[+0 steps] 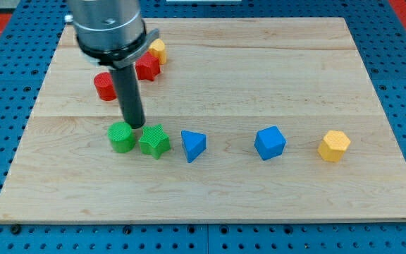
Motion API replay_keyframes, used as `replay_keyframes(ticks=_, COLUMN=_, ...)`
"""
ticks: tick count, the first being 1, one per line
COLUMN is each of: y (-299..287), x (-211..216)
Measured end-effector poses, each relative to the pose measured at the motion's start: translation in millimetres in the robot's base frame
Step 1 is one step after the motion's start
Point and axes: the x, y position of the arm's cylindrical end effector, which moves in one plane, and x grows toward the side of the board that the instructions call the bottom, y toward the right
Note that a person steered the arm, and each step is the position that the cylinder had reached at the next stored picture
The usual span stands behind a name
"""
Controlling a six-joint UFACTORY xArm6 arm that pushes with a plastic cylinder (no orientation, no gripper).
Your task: Slide red circle to center left
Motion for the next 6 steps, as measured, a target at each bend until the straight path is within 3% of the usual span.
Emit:
replay_keyframes(ticks=1, y=-7, x=3)
replay_keyframes(ticks=3, y=28, x=-94)
replay_keyframes(ticks=4, y=-70, x=-88)
replay_keyframes(ticks=6, y=-109, x=-101)
